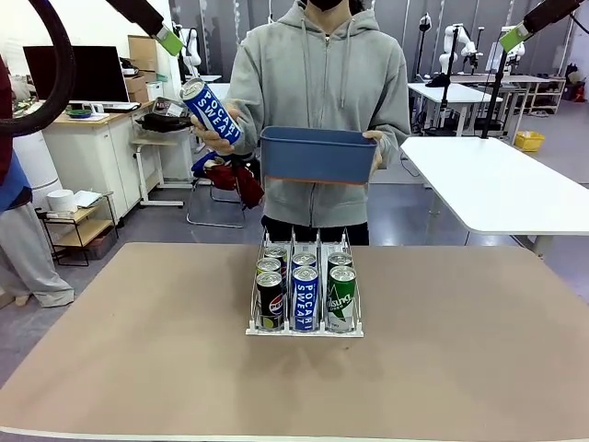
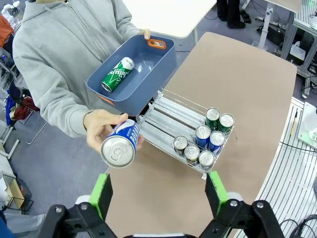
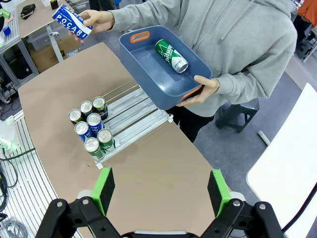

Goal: Fill the beverage cans into the dispenser.
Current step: Pick up the Ionic drink handed by the human.

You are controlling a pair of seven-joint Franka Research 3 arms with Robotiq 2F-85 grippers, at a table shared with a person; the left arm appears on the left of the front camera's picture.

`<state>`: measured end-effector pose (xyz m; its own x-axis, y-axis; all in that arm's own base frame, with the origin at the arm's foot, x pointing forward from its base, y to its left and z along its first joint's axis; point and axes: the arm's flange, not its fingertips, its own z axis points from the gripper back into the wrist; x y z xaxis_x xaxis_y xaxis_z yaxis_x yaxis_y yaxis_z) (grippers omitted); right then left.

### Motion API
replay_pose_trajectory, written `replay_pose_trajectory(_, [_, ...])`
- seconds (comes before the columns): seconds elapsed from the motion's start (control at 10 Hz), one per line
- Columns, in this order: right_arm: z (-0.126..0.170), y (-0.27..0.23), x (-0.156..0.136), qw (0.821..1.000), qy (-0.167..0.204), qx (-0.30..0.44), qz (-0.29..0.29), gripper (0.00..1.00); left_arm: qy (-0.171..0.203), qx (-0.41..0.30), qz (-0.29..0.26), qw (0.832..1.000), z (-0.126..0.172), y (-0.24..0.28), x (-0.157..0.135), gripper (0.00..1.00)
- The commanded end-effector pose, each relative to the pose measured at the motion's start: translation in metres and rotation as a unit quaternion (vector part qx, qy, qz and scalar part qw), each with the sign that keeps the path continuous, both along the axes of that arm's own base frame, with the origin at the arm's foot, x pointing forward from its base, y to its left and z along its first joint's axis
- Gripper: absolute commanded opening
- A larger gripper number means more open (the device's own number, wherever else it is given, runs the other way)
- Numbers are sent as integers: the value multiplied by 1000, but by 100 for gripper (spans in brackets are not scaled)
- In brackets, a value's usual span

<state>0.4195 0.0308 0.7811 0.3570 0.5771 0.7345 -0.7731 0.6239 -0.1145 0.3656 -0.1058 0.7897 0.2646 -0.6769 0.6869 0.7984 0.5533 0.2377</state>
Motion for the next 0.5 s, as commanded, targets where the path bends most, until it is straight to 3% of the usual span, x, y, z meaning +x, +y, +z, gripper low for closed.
replay_pose_trajectory(0.0, [0,0,-1,1000,0,0,0,100,-6,0,3,1000,-6,2,0,100])
replay_pose_trajectory(0.4, [0,0,-1,1000,0,0,0,100,0,0,0,1000,0,0,0,100])
